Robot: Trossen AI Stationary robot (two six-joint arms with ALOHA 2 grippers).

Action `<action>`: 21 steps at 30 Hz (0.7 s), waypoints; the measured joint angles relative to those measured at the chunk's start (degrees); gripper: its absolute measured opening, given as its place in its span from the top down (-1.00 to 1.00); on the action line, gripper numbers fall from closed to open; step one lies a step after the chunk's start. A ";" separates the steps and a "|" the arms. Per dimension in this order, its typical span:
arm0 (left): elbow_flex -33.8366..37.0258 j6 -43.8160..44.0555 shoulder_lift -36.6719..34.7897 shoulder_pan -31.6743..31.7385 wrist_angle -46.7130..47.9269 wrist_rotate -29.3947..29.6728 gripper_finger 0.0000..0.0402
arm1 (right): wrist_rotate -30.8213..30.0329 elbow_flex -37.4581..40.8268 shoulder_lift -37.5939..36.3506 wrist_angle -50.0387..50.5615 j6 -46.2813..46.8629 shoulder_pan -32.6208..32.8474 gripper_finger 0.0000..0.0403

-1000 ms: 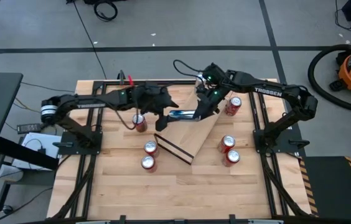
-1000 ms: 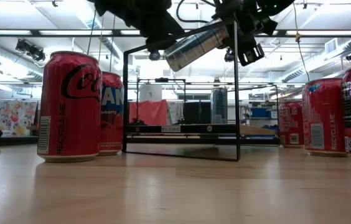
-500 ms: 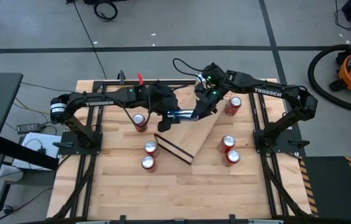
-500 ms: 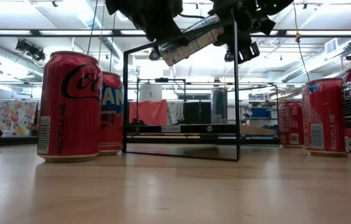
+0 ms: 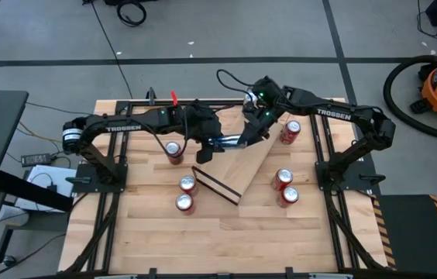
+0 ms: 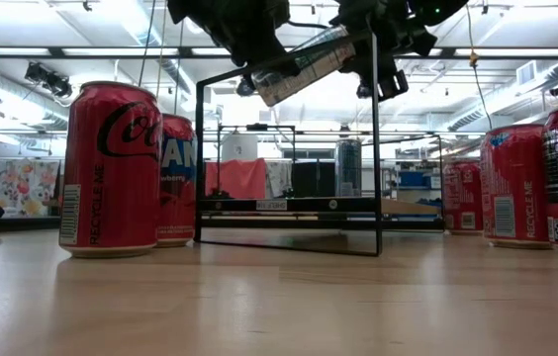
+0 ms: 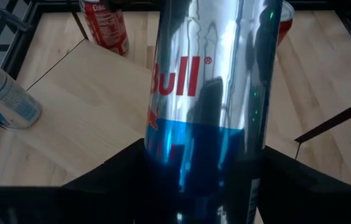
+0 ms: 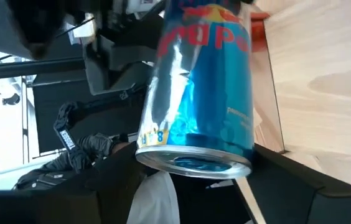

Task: Place canned beverage on shelf
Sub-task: Put the blue soda can on the shelf aligned with the other blue soda can

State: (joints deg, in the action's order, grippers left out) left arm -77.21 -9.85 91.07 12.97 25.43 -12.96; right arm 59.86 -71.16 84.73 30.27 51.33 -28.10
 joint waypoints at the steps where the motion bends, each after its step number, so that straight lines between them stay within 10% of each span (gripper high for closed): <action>1: 0.00 0.00 0.00 0.00 -0.04 -0.07 -0.23 | 0.02 0.00 -0.02 -0.50 0.02 -0.04 -0.49; 11: -0.11 0.76 -0.58 0.07 0.23 1.51 -0.24 | -0.31 0.00 -2.98 -2.28 1.34 -4.83 -0.76; 21: -0.24 7.57 -0.72 3.46 -2.53 6.59 -0.24 | -24.96 -0.09 -17.13 2.32 -18.38 -10.16 -0.76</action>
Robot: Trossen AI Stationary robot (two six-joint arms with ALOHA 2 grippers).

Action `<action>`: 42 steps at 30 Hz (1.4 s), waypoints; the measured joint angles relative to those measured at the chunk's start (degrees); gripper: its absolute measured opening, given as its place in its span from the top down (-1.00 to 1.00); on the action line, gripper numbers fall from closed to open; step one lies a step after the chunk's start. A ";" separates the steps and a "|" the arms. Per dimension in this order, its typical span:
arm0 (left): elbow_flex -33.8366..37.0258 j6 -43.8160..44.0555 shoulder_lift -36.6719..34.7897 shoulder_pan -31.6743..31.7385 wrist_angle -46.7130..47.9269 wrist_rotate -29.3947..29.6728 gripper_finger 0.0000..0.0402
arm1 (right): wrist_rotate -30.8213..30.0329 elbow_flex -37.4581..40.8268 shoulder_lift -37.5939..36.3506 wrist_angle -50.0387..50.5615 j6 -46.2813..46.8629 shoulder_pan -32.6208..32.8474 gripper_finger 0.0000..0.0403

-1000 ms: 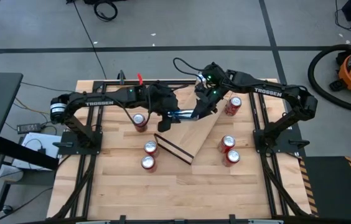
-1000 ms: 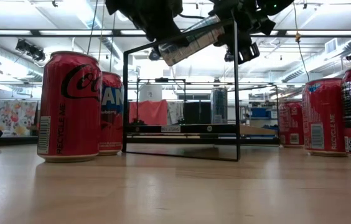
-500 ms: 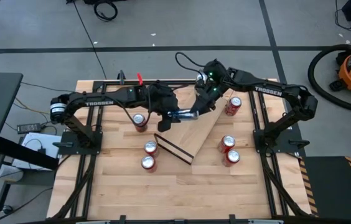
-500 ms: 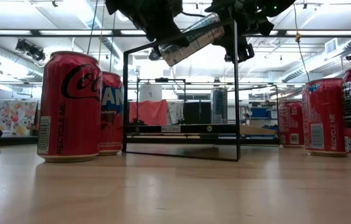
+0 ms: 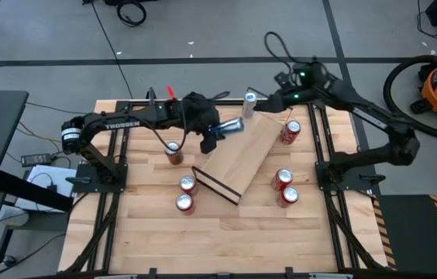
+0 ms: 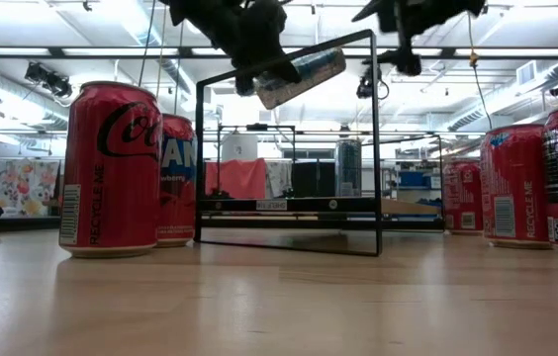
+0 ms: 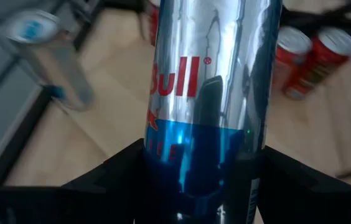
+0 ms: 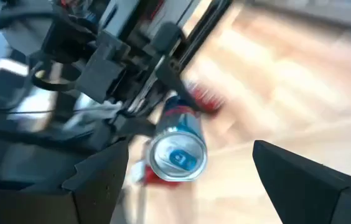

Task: Place canned beverage on shelf
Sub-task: Put the blue soda can on the shelf aligned with the other blue soda can

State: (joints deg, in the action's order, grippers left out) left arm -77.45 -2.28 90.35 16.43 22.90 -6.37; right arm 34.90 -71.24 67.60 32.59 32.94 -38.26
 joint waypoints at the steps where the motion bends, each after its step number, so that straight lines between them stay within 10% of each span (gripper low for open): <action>1: 0.00 0.88 0.00 0.23 -1.21 0.90 -0.24 | -2.32 0.00 -0.96 -0.24 -0.96 0.47 -0.76; 20: -0.11 1.15 -0.09 0.98 -31.83 17.52 -0.24 | -22.84 0.07 -3.54 -23.99 -18.25 7.54 -0.78; 42: -0.11 -7.36 -0.14 0.98 -47.85 23.41 -0.24 | -27.30 0.09 4.89 -44.57 -25.57 11.21 -0.98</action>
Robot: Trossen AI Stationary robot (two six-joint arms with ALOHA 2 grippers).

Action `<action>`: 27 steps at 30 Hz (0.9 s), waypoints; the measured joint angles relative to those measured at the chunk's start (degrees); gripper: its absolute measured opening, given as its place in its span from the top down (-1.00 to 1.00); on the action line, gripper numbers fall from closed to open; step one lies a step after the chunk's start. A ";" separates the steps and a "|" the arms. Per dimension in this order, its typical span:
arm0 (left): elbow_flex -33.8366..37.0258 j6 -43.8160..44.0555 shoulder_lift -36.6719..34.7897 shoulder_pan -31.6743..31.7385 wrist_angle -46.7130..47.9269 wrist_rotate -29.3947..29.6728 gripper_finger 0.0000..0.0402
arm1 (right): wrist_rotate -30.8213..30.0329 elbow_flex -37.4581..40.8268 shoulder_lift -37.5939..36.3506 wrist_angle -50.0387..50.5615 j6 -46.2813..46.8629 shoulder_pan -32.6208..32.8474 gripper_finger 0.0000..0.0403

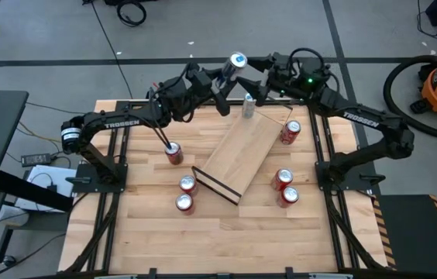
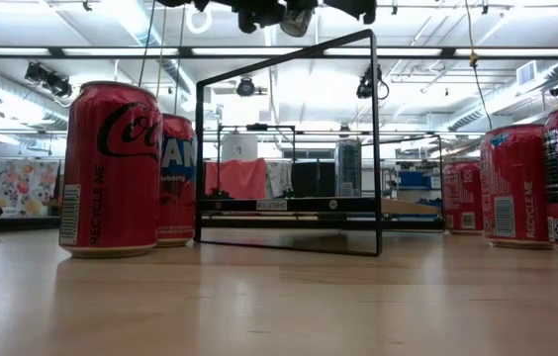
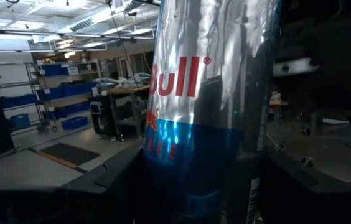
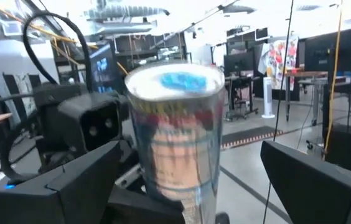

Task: Place canned beverage on shelf
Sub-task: Put the blue soda can on the shelf aligned with the other blue soda can

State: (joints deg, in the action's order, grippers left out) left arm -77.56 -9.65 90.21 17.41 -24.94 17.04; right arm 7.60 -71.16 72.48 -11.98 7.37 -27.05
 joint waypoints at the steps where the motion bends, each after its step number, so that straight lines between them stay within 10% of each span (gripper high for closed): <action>1: 0.00 -0.03 0.00 0.00 -0.27 0.00 -0.24 | -0.13 0.00 0.48 -0.27 0.14 0.12 -0.98; 27: 0.00 -1.95 0.86 -2.26 -0.69 1.51 -0.24 | -2.28 0.00 5.30 -11.87 0.11 1.10 -0.94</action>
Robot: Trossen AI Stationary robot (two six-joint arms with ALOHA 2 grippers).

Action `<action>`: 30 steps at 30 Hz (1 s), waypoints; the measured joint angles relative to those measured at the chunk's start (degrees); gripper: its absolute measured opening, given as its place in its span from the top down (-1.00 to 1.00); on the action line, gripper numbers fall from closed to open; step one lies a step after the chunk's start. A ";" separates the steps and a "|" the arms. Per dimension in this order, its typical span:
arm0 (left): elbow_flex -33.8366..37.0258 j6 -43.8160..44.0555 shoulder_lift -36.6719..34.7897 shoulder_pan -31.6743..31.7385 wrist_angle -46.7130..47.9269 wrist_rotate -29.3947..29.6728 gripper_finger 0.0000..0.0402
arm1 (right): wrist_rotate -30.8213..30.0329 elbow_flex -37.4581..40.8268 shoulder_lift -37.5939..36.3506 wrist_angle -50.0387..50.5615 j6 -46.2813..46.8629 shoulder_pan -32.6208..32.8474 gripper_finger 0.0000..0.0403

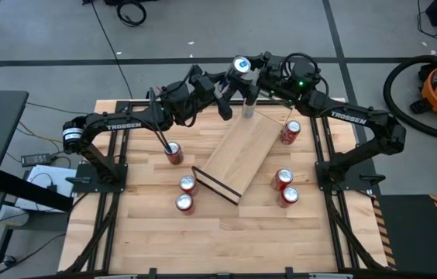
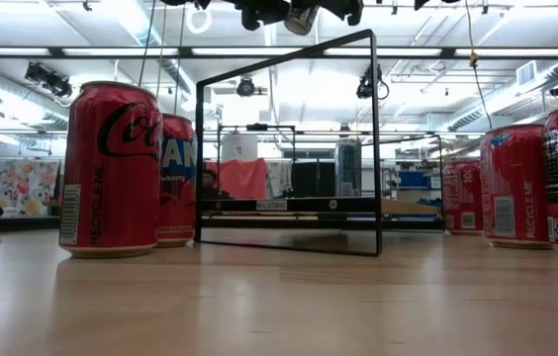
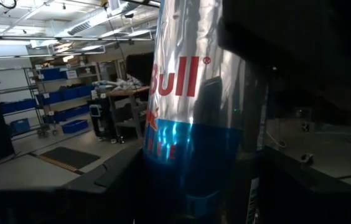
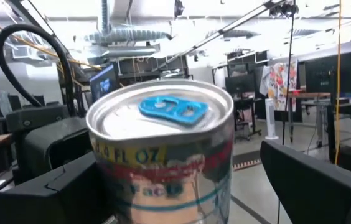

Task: Place canned beverage on shelf
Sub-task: Put the blue soda can on the shelf aligned with the other blue soda can

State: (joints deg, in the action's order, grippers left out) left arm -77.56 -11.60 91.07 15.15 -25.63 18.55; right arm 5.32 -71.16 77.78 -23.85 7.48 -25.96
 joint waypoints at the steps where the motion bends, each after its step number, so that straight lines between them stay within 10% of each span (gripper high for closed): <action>1: 0.00 -0.01 0.00 -0.01 0.02 0.00 -0.24 | 0.04 0.00 0.00 -0.47 -0.05 0.00 -0.92; 18: 0.00 1.43 0.08 0.05 2.45 0.15 -0.30 | 0.52 0.00 -0.04 0.96 0.48 -0.07 -0.26; 30: 0.00 1.48 -0.76 -0.06 4.23 -0.43 -0.70 | 0.50 0.00 -0.05 3.15 0.48 -0.41 -0.30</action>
State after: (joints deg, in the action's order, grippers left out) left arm -77.56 -10.11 90.31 15.09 -21.40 18.11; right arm 5.82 -71.16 77.73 -20.70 7.96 -26.36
